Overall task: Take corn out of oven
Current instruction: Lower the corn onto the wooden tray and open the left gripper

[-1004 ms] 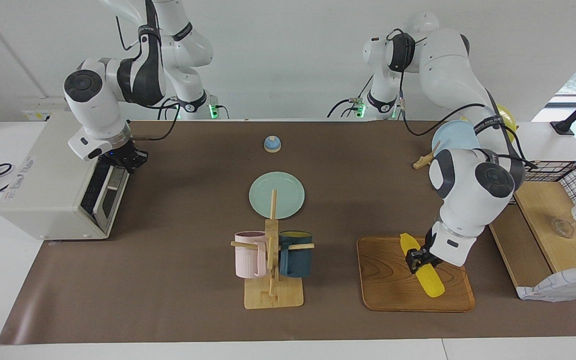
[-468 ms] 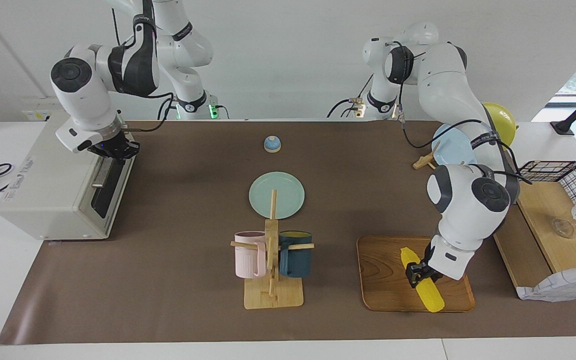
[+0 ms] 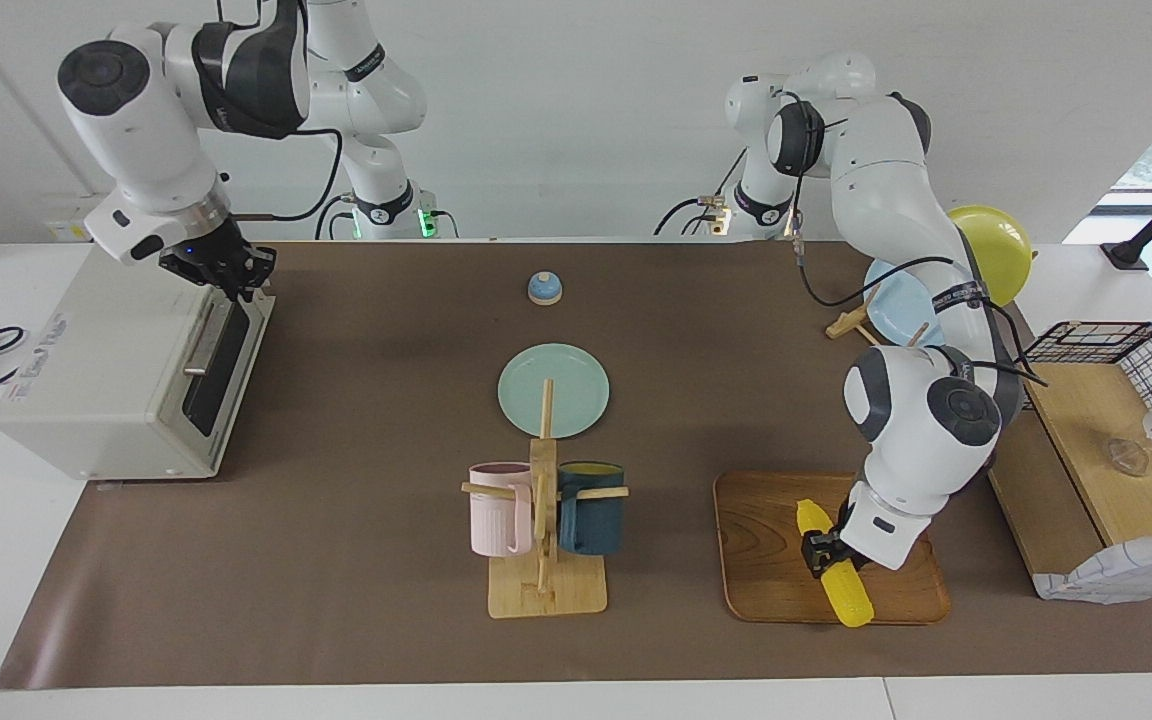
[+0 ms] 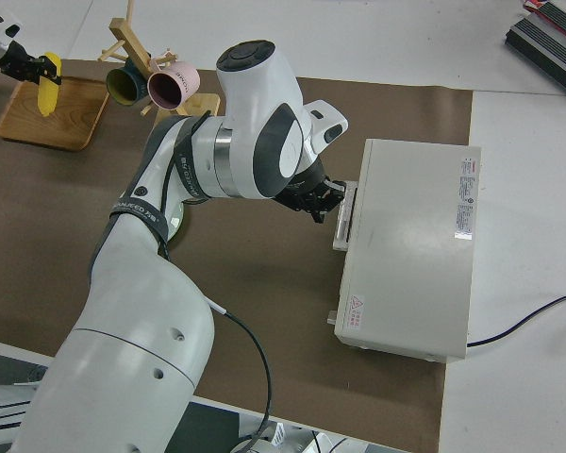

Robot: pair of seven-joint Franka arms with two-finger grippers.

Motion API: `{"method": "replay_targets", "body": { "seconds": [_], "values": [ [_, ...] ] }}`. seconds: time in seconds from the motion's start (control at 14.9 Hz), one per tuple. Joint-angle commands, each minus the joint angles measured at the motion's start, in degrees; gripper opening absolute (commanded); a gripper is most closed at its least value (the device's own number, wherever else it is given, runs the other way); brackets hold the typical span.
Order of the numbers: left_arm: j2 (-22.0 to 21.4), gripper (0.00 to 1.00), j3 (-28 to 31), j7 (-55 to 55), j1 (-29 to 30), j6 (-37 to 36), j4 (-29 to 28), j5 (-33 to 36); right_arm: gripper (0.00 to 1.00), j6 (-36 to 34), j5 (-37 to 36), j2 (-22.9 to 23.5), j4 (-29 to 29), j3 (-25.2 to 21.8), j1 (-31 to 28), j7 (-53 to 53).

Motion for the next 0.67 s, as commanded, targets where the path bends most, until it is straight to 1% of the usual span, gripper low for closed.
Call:
{"method": "replay_targets", "body": {
  "seconds": [0.0, 0.2, 0.33, 0.4, 0.47, 0.54, 0.6],
  "values": [
    [-1.4, 1.0, 0.0, 0.8, 0.1, 1.5, -3.1, 0.8, 1.0, -3.1, 2.8, 2.6, 6.0, 0.3, 0.2, -1.4],
    [-3.0, 1.0, 0.0, 0.8, 0.2, -0.4, -3.2, 0.1, 1.0, -3.3, 4.0, 2.7, 7.5, 0.2, 0.2, -1.4],
    [-5.7, 1.0, 0.0, 0.7, 0.2, -4.9, -3.2, 0.1, 1.0, -3.4, 4.0, 2.7, 7.4, 0.2, 0.3, -1.3],
    [-7.6, 1.0, 0.0, 0.6, 0.2, -7.9, -3.2, 0.1, 1.0, -4.3, 4.0, 2.7, 7.7, 0.3, 0.4, -1.3],
    [-10.4, 1.0, 0.0, 0.0, 0.3, -10.9, -4.0, 0.1, 1.0, -5.9, 4.2, 2.7, 9.0, 0.3, 0.5, -1.3],
    [-14.3, 1.0, 0.0, -0.1, 0.3, -12.6, -6.2, 0.0, 1.0, -6.0, 3.9, 3.2, 9.7, 0.3, 0.6, -1.2],
    [-18.3, 1.0, 0.1, -0.1, 0.6, -13.4, -9.6, 0.0, 1.0, -5.9, 3.3, 3.5, 9.9, 0.3, 0.7, -1.2]
  ]
}}
